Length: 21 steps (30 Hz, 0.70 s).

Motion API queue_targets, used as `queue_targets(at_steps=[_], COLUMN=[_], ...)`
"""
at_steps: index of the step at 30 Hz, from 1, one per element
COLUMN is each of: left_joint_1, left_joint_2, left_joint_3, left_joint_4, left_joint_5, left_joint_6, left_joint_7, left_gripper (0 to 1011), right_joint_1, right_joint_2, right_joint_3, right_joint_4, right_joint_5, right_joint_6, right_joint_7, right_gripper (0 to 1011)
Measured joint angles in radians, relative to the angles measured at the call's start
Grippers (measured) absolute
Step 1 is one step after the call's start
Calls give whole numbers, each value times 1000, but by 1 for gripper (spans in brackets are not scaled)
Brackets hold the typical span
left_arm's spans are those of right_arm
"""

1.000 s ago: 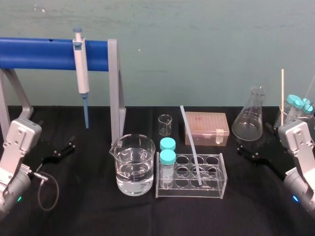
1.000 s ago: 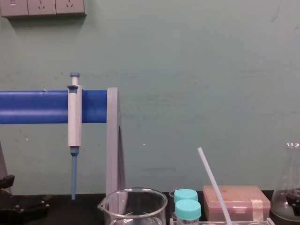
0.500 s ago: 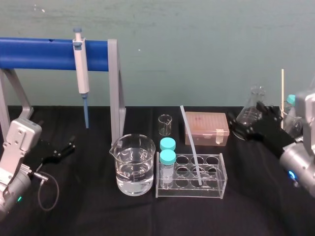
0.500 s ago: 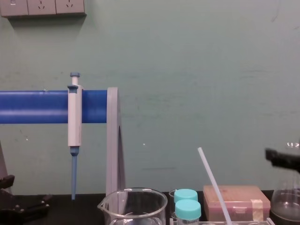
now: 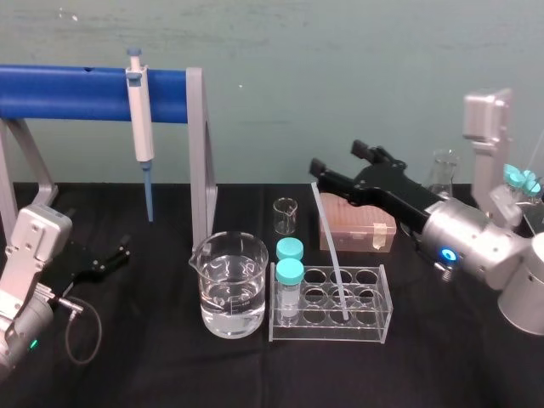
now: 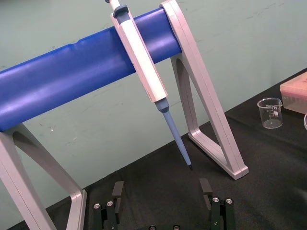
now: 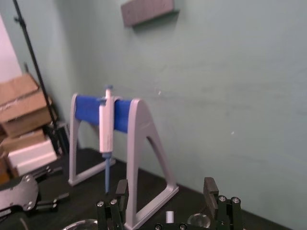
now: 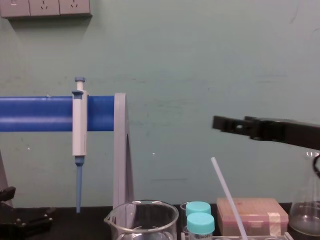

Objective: Pick up the stirring rod with one hand, then place it down.

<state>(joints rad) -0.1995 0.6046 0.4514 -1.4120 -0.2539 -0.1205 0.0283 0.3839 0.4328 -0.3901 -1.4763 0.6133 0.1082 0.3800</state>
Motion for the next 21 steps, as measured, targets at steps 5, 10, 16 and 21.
queue_targets(at_steps=[5,10,16,21], left_joint_1=[0,0,0,0], left_joint_2=[0,0,0,0], left_joint_3=[0,0,0,0], left_joint_4=[0,0,0,0], left_joint_5=[0,0,0,0], left_joint_6=[0,0,0,0], left_joint_7=[0,0,0,0], left_gripper=[1000,1000,1000,1000], right_joint_1=[51,76,90,94], right_joint_2=[-30,-61,-82,-84], right_joint_3=[-37,-46,-52,-62], right_joint_4=[36,67,98,112], right_joint_5=[-55,-79,-80,-87], right_joint_6=[91,148,197,237], right_joint_7=[-54,-89,-83,-72], right_gripper=[1003,1003,1003,1003])
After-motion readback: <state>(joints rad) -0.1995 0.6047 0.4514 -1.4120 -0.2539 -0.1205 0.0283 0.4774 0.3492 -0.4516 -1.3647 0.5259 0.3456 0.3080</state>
